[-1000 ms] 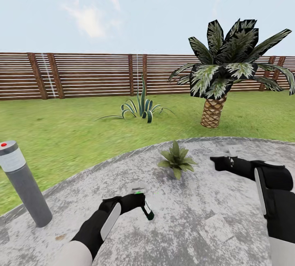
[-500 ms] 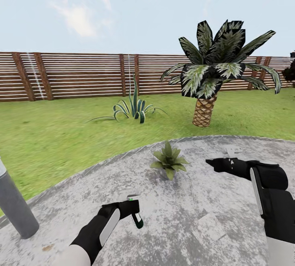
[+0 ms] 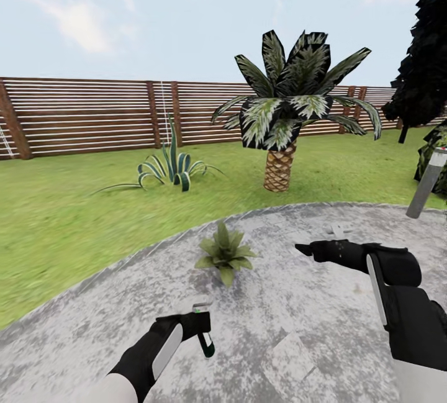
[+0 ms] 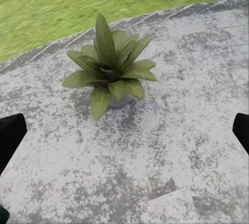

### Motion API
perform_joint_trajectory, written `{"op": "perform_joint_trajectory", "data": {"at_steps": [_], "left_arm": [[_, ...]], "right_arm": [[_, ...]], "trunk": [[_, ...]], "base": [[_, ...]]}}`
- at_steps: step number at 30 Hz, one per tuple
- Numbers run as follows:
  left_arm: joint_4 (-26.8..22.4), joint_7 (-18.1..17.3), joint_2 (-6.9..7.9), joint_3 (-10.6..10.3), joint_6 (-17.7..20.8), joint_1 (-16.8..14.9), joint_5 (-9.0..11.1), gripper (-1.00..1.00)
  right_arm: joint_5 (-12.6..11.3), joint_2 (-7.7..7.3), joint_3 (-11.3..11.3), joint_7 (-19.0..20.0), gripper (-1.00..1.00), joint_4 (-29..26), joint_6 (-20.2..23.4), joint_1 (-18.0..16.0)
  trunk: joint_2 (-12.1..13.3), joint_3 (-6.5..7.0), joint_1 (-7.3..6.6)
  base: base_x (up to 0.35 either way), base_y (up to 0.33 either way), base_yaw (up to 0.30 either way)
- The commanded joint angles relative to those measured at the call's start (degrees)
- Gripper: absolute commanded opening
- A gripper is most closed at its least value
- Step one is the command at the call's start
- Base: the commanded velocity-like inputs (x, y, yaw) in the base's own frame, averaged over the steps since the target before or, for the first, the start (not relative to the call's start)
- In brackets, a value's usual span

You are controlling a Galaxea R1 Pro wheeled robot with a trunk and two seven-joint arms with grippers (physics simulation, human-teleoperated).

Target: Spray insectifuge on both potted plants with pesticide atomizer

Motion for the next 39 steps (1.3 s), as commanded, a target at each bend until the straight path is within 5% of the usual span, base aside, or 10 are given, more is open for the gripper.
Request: {"op": "perform_joint_trajectory", "data": {"at_steps": [1,5,22,24,27,37,39], "left_arm": [[0.1,0.0,0.01,0.0,0.1,0.0,0.1,-1.00],[0.6,1.7,-0.02,0.0,-0.4,-0.1,0.1,-1.00],[5.1,2.8,-0.04,0.4,2.1,-1.5,0.6,-1.00],[6.1,2.8,0.10,0.5,3.0,-2.0,0.6,-1.00],[6.3,2.8,0.21,0.6,3.4,-2.2,0.6,-1.00],[6.7,2.9,1.19,0.9,4.1,-2.4,0.7,-1.00],[6.8,4.0,1.57,2.4,4.5,-2.3,0.7,-1.00]], "right_arm": [[0.7,0.35,-0.1,0.6,1.00,0.0,0.1,0.0],[0.7,1.57,-0.1,0.7,1.00,0.1,0.1,0.0],[0.6,1.77,0.2,0.8,1.00,-0.4,0.1,0.4],[0.8,1.84,3.4,0.7,1.00,0.1,0.1,0.2],[0.8,1.80,5.0,0.7,1.00,0.4,0.1,0.1],[0.7,1.69,5.2,0.7,1.00,0.3,0.1,0.1],[0.7,1.68,5.2,0.7,1.00,0.3,0.1,0.1]], "trunk": [[0.0,-0.06,0.02],[0.0,-0.06,0.02],[0.0,-0.06,0.02],[0.0,-0.06,0.02],[0.0,-0.06,0.02],[0.0,-0.06,0.02],[0.0,-0.06,0.02]], "base": [[0.303,-0.177,-0.107],[0.303,-0.178,-0.033],[0.296,-0.216,-0.001],[0.297,-0.192,0.000],[0.301,-0.181,0.000],[0.313,-0.153,0.000],[0.211,-0.060,0.000]]}}
